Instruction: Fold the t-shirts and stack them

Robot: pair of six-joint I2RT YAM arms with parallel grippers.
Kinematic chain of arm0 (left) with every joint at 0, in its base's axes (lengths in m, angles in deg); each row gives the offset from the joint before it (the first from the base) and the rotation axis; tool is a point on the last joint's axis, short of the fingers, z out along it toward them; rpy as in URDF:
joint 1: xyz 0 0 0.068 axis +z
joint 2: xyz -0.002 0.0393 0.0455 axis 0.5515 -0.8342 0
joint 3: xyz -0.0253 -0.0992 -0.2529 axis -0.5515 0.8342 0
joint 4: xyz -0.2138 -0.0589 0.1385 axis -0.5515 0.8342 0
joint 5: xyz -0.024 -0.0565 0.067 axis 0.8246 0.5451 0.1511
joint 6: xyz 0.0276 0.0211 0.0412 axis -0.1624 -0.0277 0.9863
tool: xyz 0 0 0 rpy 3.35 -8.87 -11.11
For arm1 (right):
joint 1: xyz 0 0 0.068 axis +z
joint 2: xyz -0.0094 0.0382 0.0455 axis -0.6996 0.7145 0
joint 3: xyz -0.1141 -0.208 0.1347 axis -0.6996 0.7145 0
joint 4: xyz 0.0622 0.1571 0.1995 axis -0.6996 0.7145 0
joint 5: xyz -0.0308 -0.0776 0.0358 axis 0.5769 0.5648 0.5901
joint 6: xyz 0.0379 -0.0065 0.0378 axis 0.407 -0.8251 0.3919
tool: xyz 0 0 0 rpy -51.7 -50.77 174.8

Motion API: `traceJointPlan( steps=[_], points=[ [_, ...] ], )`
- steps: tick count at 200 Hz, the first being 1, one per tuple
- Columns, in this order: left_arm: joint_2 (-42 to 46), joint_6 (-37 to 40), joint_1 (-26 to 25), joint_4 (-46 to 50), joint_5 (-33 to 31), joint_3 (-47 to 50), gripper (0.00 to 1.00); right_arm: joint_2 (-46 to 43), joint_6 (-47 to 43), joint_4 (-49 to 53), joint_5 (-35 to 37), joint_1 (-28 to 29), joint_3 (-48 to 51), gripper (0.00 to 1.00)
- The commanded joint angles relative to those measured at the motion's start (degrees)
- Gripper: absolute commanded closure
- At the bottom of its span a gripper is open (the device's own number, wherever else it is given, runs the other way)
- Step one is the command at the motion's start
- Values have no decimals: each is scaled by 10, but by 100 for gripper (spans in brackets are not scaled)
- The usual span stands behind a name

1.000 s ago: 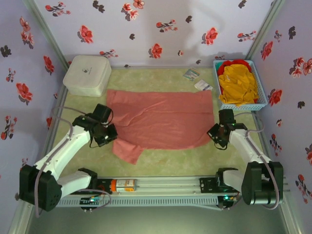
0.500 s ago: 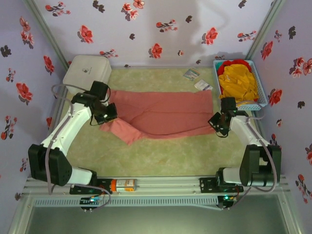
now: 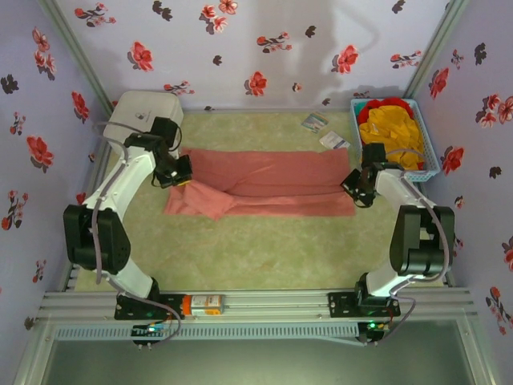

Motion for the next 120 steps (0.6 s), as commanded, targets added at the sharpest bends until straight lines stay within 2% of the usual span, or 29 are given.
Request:
traceJointPlan(
  steps=[1,89,101,111,120],
  points=[
    [-22,22,11,7,6,-38,100,22,-10,-6,-1,-7,-31,100],
    [-103,43,27,16,6,-108,100,95,-19,-13,-10,-19,-82,100],
    [-118,45,28,16,6,-115,100,106,-22,-19,-18,-20,-87,90],
    [-131,46,31,13,6,-119,88,113,-25,-23,-26,-20,-92,76],
    [-143,49,35,9,5,-123,79,116,-27,-30,-36,-20,-94,73]
  ],
)
